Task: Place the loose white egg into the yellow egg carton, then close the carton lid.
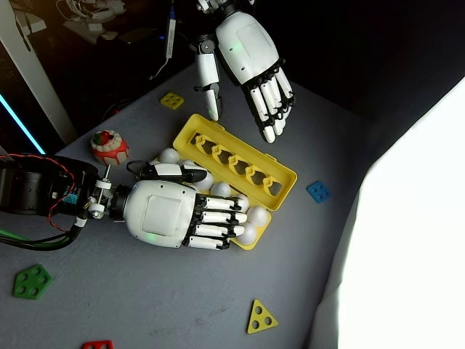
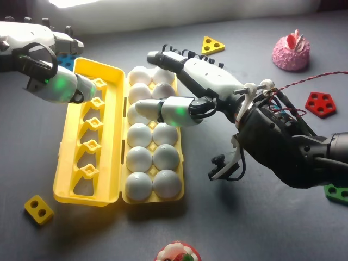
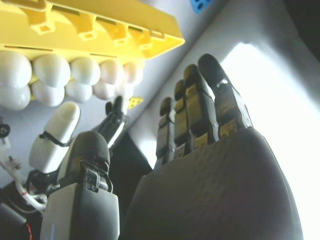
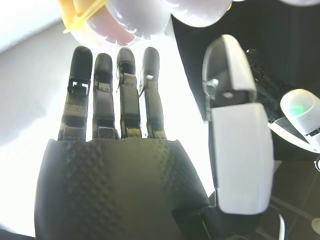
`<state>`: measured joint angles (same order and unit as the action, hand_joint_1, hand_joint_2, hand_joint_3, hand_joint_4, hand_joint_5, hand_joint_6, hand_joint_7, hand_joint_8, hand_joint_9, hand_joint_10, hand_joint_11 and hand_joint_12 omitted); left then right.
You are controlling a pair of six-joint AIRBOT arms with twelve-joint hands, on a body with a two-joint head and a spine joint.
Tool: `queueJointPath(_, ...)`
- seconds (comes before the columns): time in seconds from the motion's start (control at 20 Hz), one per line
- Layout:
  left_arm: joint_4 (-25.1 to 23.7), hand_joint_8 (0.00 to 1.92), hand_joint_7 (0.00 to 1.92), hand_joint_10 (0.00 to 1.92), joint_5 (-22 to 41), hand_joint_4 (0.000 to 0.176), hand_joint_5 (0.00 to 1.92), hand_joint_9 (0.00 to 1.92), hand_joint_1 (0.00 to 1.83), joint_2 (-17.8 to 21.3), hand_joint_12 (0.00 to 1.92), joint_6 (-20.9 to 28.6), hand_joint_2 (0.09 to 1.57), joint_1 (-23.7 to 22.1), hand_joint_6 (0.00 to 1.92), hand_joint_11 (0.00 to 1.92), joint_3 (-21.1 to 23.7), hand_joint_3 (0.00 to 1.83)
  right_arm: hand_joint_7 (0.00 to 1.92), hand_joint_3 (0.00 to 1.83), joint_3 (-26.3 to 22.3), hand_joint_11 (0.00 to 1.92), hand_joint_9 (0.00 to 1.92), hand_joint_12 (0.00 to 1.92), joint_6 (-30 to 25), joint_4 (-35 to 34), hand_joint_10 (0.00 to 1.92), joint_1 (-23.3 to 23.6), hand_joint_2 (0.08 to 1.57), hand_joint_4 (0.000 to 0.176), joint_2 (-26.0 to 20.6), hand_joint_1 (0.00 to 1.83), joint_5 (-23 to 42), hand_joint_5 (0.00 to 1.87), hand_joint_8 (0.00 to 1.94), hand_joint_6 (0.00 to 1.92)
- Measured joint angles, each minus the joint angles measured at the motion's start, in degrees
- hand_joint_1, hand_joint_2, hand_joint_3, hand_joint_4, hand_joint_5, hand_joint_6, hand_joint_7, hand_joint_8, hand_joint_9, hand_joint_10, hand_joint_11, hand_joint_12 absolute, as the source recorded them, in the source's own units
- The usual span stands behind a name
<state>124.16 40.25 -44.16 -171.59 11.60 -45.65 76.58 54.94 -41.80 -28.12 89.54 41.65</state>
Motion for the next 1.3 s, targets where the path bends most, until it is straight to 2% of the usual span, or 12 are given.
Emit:
queueJointPath(0.25, 2.6, 0.00, 0.19, 0.01, 2.8, 0.065, 0.12, 0.25, 0.30, -0.2, 0.78, 1.8, 1.29, -2.1, 0.00, 0.00, -1.4, 0.00, 0.21, 0.00, -0.9, 0.00, 0.08, 0.98, -0.4, 7.1, 0.27, 0.2, 1.00, 0.000, -2.9, 0.59, -0.1, 0.16, 0.00, 0.09)
queueJointPath(0.3, 2.4, 0.00, 0.17, 0.00, 3.9, 0.062, 0.12, 0.24, 0.31, -0.2, 0.77, 4.3, 1.29, -2.1, 0.00, 0.00, -2.0, 0.00, 0.20, 0.00, -1.2, 0.00, 0.09, 1.01, -0.3, 8.3, 0.25, 0.5, 0.98, 0.000, -4.5, 0.55, -0.4, 0.17, 0.00, 0.08)
queueJointPath(0.4, 2.8, 0.00, 0.17, 0.00, 5.9, 0.053, 0.14, 0.23, 0.33, -0.2, 0.75, 7.2, 1.28, -2.1, 0.01, 0.00, -2.8, 0.00, 0.21, 0.00, -2.7, 0.00, 0.09, 0.80, 0.9, 8.8, 0.20, 1.3, 1.01, 0.000, -7.7, 0.44, -1.4, 0.17, 0.00, 0.06)
queueJointPath(0.55, 2.9, 0.00, 0.16, 0.00, 9.2, 0.064, 0.12, 0.21, 0.26, -0.2, 0.72, 11.7, 1.30, -2.6, 0.00, 0.00, -4.1, 0.00, 0.23, 0.02, -6.4, 0.00, 0.13, 0.77, 2.2, 14.7, 0.14, 1.5, 1.11, 0.000, -13.8, 0.21, -3.6, 0.20, 0.00, 0.03)
queueJointPath(0.6, 3.1, 0.00, 0.16, 0.00, 9.7, 0.060, 0.11, 0.20, 0.26, -0.3, 0.72, 12.9, 1.31, -2.7, 0.00, 0.00, -4.4, 0.00, 0.26, 0.03, -7.7, 0.00, 0.15, 0.82, 2.3, 15.7, 0.14, 1.5, 1.14, 0.000, -15.4, 0.15, -4.6, 0.21, 0.01, 0.04)
queueJointPath(0.65, 3.9, 0.01, 0.30, 0.01, 10.9, 0.047, 0.26, 0.29, 0.37, -0.6, 0.87, 14.2, 1.27, -2.7, 0.01, 0.00, -5.2, 0.00, 0.34, 0.02, -9.4, 0.00, 0.22, 0.90, 2.9, 17.2, 0.16, 1.5, 1.18, 0.000, -17.7, 0.08, -5.9, 0.27, 0.02, 0.05)
queueJointPath(0.85, 9.4, 0.01, 0.40, 0.02, 13.3, 0.045, 0.35, 0.39, 0.31, -2.0, 1.04, 21.4, 1.28, 1.1, 0.01, 0.00, -6.6, 0.00, 0.35, 0.01, -14.4, 0.00, 0.25, 0.92, 5.8, 19.1, 0.17, 1.7, 1.19, 0.000, -25.3, 0.05, -9.2, 0.30, 0.02, 0.06)
queueJointPath(0.9, 11.0, 0.01, 0.46, 0.03, 13.4, 0.033, 0.40, 0.46, 0.33, -2.1, 1.12, 23.0, 1.29, 1.9, 0.01, 0.02, -6.8, 0.00, 0.34, 0.01, -15.3, 0.00, 0.24, 0.92, 6.6, 19.6, 0.16, 1.7, 1.19, 0.000, -27.0, 0.05, -9.5, 0.28, 0.01, 0.05)
queueJointPath(0.95, 11.2, 0.01, 0.52, 0.03, 13.4, 0.025, 0.47, 0.53, 0.40, -2.2, 1.21, 25.2, 1.27, 2.7, 0.01, 0.06, -6.9, 0.00, 0.35, 0.01, -16.3, 0.00, 0.24, 1.05, 7.9, 19.8, 0.16, 1.8, 1.20, 0.000, -28.7, 0.06, -9.6, 0.31, 0.01, 0.05)
queueJointPath(1.1, 11.1, 0.00, 0.55, 0.02, 13.4, 0.014, 0.47, 0.54, 0.32, -2.8, 1.23, 29.7, 1.28, 4.6, 0.00, 0.08, -7.4, 0.00, 0.37, 0.00, -18.6, 0.00, 0.27, 1.13, 8.3, 20.0, 0.18, 2.8, 1.20, 0.000, -33.2, 0.08, -13.0, 0.34, 0.01, 0.06)
queueJointPath(1.15, 11.3, 0.03, 0.61, 0.03, 13.4, 0.000, 0.52, 0.59, 0.34, -3.0, 1.25, 31.0, 1.27, 5.1, 0.02, 0.12, -7.6, 0.00, 0.39, 0.00, -19.3, 0.00, 0.28, 1.15, 8.4, 20.0, 0.19, 3.0, 1.20, 0.000, -34.5, 0.09, -13.7, 0.35, 0.01, 0.06)
queueJointPath(1.3, 11.3, 0.03, 0.65, 0.05, 13.4, 0.000, 0.57, 0.63, 0.37, -3.9, 1.26, 34.8, 1.27, 6.8, 0.02, 0.14, -8.5, 0.00, 0.39, 0.00, -20.3, 0.00, 0.27, 1.16, 9.7, 21.2, 0.18, 3.0, 1.20, 0.000, -37.9, 0.11, -15.0, 0.33, 0.01, 0.05)
